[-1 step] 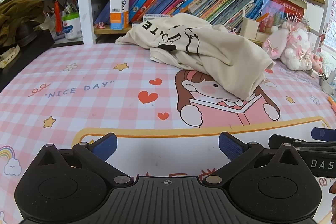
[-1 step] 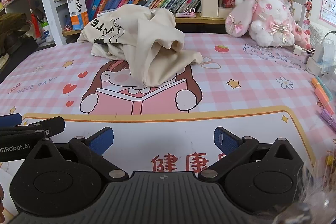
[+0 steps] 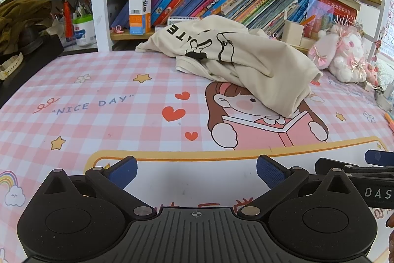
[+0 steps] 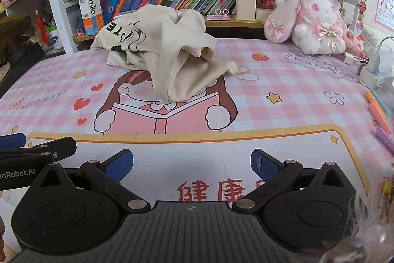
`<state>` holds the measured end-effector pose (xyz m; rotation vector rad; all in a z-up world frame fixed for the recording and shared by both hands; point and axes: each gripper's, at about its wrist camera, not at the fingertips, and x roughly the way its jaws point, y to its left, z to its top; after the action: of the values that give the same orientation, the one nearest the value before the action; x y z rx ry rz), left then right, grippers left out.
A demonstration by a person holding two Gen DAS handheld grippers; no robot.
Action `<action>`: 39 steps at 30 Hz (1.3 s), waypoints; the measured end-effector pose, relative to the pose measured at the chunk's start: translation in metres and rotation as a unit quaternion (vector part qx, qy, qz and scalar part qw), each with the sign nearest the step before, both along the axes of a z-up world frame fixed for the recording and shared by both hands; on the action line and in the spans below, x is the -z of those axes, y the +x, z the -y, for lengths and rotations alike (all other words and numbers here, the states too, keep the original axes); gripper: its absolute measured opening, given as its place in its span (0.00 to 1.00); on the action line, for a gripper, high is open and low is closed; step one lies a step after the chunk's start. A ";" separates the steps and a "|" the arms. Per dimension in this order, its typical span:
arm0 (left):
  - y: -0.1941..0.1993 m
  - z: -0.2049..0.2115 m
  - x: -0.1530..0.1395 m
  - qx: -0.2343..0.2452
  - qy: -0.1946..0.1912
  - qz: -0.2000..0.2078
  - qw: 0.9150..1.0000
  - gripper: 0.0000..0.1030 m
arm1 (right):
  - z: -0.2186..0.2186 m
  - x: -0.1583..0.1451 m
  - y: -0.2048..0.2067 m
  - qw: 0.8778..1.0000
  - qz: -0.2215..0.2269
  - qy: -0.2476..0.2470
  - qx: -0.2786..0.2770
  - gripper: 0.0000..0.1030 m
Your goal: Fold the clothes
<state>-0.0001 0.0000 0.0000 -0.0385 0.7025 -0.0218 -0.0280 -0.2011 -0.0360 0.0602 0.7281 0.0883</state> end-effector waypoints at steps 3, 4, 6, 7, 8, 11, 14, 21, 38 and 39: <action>0.000 0.000 0.000 0.001 0.001 0.001 1.000 1.00 | 0.000 0.000 0.000 1.000 0.000 -0.001 0.001 1.00; 0.000 0.000 0.000 0.001 0.001 0.001 1.000 1.00 | 0.000 0.000 0.000 1.000 0.000 -0.001 0.001 1.00; 0.000 0.000 0.000 0.002 0.001 0.002 1.000 1.00 | 0.000 0.001 0.000 1.000 0.001 -0.001 0.001 1.00; -0.001 0.000 0.000 0.002 0.002 0.002 1.000 1.00 | 0.001 0.001 0.000 1.000 0.001 -0.001 0.002 1.00; -0.001 0.000 0.001 0.002 0.002 0.002 1.000 1.00 | 0.001 0.001 0.000 1.000 0.001 -0.002 0.002 1.00; -0.001 0.000 0.001 0.002 0.002 0.002 1.000 1.00 | -0.001 0.002 -0.001 1.000 0.001 -0.002 0.002 1.00; 0.000 0.001 0.000 0.001 0.001 0.000 1.000 1.00 | 0.000 0.002 -0.002 1.000 0.001 -0.001 0.002 1.00; 0.000 0.000 0.000 0.001 -0.001 -0.003 1.000 1.00 | 0.000 0.001 -0.002 1.000 -0.003 0.000 0.001 1.00; 0.000 -0.001 0.002 0.000 -0.002 -0.010 1.000 1.00 | 0.000 0.002 -0.001 1.000 -0.008 0.000 0.000 1.00; 0.000 -0.001 0.002 0.001 -0.003 -0.011 1.000 1.00 | 0.000 0.003 -0.001 1.000 -0.009 0.000 0.000 1.00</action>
<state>0.0002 0.0014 -0.0022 -0.0434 0.7242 -0.0243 -0.0288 -0.2008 -0.0388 0.0604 0.7451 0.0873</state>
